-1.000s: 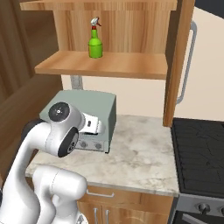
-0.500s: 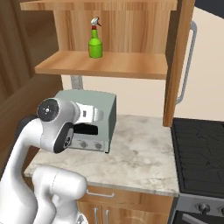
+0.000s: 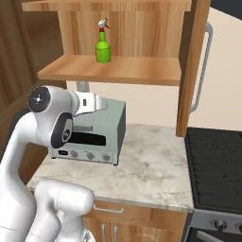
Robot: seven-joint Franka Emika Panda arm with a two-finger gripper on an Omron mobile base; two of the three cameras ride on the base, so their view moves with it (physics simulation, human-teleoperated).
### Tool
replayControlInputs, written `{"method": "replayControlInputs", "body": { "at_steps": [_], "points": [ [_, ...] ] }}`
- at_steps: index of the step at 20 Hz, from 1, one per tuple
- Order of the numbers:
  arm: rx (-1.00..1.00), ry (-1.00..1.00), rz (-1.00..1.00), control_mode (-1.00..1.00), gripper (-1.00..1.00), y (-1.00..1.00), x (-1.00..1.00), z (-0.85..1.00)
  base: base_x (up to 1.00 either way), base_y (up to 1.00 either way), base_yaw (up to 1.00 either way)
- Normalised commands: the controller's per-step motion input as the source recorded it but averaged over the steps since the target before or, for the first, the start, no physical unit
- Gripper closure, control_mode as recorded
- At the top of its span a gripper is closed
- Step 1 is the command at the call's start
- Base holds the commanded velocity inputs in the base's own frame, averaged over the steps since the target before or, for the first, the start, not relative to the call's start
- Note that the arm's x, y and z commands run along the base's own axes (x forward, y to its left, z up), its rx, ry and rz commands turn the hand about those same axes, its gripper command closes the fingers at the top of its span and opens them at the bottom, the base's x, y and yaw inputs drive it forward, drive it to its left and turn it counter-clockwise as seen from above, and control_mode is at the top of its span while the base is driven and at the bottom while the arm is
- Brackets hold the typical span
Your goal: Move the cutting board and knife to the sink. Then move spray from the cabinet to the counter.
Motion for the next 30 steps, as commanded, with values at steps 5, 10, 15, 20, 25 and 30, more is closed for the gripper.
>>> {"method": "replayControlInputs", "body": {
  "at_steps": [5,10,15,20,25,30],
  "points": [
    [0.0,0.0,0.06,-1.0,-1.0,0.0,0.0,0.71,0.0,0.0,0.0],
    [0.03,-0.07,0.1,-1.0,-1.0,0.0,0.01,0.58,0.0,0.0,0.0],
    [0.05,-0.13,0.02,-1.0,-1.0,0.03,0.08,0.47,0.0,0.0,0.0],
    [0.01,-0.07,0.0,-1.0,-1.0,0.07,0.28,0.36,0.0,0.0,0.0],
    [0.04,0.0,0.0,-1.0,-1.0,0.09,0.31,0.37,0.0,0.0,0.0],
    [0.1,0.0,0.0,-1.0,-1.0,0.12,0.31,0.23,0.0,0.0,0.0]
  ]
}}
